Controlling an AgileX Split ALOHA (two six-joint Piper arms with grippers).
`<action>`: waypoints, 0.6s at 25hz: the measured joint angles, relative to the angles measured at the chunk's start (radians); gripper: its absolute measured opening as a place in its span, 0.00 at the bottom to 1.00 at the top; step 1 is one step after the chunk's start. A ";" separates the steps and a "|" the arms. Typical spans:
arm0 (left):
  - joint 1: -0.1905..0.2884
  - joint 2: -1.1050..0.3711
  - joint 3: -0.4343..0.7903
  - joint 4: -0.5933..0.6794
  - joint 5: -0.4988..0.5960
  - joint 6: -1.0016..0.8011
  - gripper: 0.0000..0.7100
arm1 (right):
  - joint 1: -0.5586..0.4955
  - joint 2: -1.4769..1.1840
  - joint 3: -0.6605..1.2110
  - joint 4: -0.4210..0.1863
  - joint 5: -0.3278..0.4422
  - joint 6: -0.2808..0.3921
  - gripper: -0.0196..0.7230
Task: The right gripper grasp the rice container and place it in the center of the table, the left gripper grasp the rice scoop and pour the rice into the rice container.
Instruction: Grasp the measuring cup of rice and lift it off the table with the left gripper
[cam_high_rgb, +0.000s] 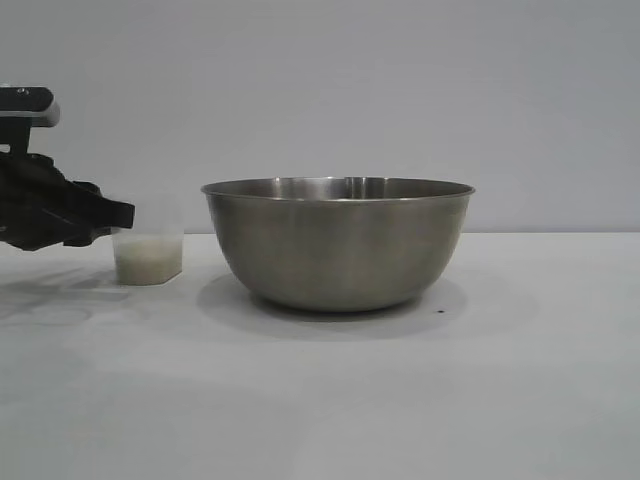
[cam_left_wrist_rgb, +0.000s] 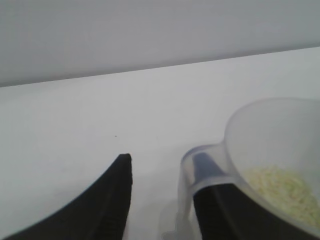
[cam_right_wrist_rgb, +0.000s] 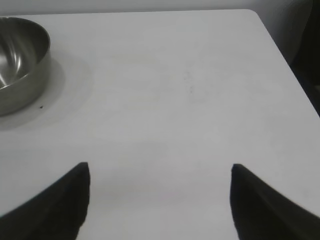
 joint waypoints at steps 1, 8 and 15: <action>0.000 0.000 -0.002 0.006 0.000 0.000 0.10 | 0.000 0.000 0.000 0.000 0.000 0.000 0.72; 0.000 0.000 -0.004 0.009 0.000 0.002 0.00 | 0.000 0.000 0.000 0.000 0.000 0.000 0.72; 0.000 -0.038 -0.004 0.040 0.008 0.024 0.00 | 0.000 0.000 0.000 0.000 0.000 0.000 0.72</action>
